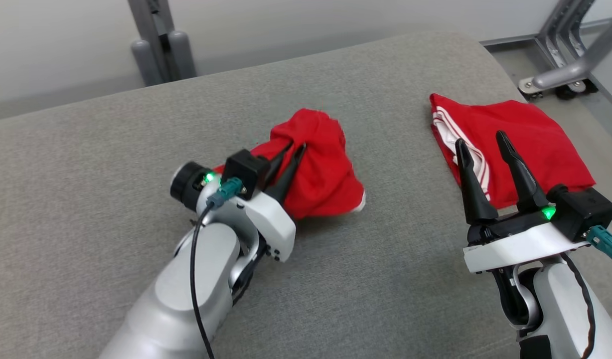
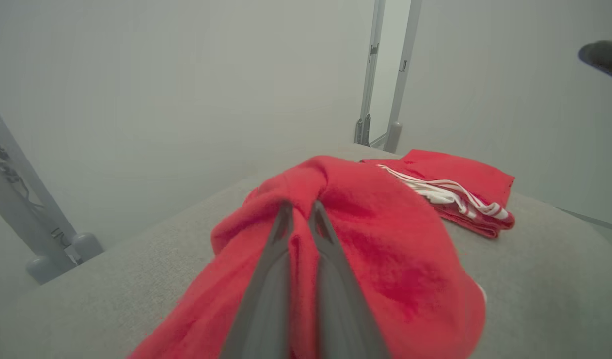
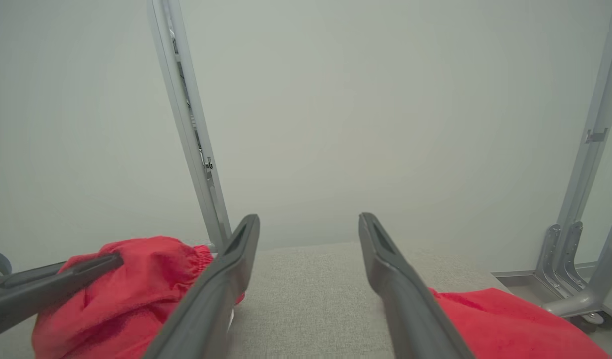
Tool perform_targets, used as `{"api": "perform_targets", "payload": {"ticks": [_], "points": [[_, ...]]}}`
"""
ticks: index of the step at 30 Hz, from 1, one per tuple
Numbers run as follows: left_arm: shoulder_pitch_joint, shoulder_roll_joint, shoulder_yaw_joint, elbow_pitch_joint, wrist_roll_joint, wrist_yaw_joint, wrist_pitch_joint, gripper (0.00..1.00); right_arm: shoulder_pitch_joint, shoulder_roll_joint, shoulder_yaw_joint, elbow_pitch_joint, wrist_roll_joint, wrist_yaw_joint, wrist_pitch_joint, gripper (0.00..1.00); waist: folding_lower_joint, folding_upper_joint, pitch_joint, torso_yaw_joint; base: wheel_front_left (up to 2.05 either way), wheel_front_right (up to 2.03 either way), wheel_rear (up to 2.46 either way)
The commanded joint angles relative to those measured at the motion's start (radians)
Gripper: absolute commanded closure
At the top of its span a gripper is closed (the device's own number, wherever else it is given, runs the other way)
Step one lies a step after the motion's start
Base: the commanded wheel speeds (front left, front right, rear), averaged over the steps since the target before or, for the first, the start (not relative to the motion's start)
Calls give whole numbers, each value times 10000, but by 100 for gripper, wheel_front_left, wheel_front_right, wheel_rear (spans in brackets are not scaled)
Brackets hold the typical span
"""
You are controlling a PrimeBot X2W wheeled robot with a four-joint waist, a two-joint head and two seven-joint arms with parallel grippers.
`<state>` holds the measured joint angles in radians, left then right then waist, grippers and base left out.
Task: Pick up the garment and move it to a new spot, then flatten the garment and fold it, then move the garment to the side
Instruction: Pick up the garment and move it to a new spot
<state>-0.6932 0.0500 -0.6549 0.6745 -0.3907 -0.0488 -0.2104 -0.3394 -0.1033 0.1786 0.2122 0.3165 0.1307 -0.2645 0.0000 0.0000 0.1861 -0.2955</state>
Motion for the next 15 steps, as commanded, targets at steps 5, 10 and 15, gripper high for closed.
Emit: {"api": "perform_targets", "payload": {"ticks": [5, 10, 15], "points": [[249, 45, -797, -26, -859, 29, -326, 0, 78, -27, -98, 79, 21, 1, -13, 0, 0, 0, -1, -154, 0, 0, 0], [-18, 26, -572, -169, -1110, 423, -516, 0, 208, -13, -184, 153, -45, 1, -12, 0, 0, 0, -264, 162, 0, 0, 0], [-48, 401, 241, -842, -738, 736, -533, 0, 286, -59, -176, 201, -55, 1, -12, 0, 0, 0, -444, 524, 0, 0, 0]]}}
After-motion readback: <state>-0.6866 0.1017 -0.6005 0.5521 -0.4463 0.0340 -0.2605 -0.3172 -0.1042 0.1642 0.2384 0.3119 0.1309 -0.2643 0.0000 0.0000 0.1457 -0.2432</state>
